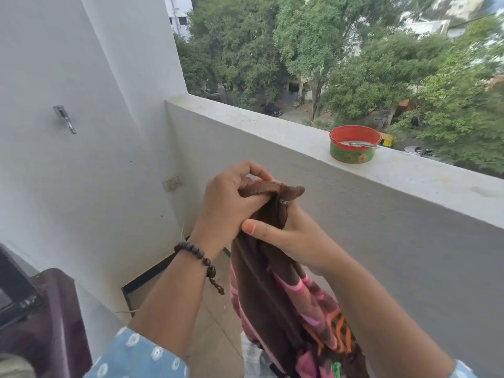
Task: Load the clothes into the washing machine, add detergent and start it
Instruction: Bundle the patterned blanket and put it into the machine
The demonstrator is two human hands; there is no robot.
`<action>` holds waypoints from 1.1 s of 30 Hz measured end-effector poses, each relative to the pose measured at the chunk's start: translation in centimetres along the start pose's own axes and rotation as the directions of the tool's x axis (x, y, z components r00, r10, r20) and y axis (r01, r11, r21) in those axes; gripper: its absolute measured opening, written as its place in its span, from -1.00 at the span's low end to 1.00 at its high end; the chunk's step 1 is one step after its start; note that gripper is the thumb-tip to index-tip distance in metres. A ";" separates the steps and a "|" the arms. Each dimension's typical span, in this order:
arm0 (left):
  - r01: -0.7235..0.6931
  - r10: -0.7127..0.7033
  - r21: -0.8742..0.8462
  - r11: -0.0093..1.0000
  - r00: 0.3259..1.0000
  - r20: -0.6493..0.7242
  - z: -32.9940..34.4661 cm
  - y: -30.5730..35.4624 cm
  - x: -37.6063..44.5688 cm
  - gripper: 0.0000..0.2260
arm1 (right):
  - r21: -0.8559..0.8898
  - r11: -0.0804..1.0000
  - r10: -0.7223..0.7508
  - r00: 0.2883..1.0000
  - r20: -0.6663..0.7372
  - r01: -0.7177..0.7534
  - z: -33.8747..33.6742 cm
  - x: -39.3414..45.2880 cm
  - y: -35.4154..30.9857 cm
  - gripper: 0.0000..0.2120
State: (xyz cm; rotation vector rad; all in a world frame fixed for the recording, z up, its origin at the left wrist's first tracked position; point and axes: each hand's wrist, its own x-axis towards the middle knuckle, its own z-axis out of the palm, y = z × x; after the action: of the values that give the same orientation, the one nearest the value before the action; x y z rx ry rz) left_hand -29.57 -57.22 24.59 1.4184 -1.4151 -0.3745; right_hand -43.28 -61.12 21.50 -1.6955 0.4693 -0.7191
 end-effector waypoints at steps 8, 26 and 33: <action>0.182 -0.158 -0.358 0.916 0.983 0.096 -0.5 -4.2 -3.8 -0.85 | -0.136 0.990 -0.051 0.997 -0.057 0.043 0.9 0.1 -0.1 -0.85; 0.505 -0.351 -0.238 0.830 0.804 0.481 8.5 -10.5 -15.7 -0.86 | -0.046 0.984 -0.176 0.901 -0.397 0.172 -0.4 1.8 -5.2 -0.82; 0.646 -0.497 -0.320 0.694 0.750 0.436 6.9 -14.2 -12.7 -0.61 | 0.003 0.982 -0.172 0.886 -0.431 0.191 -2.5 1.8 -5.2 -0.83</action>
State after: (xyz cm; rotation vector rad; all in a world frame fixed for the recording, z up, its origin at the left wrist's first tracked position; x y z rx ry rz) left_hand -30.74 -52.73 4.87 1.4143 -0.9725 -1.3218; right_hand -43.99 -62.84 27.25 -1.5489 0.5978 -1.2466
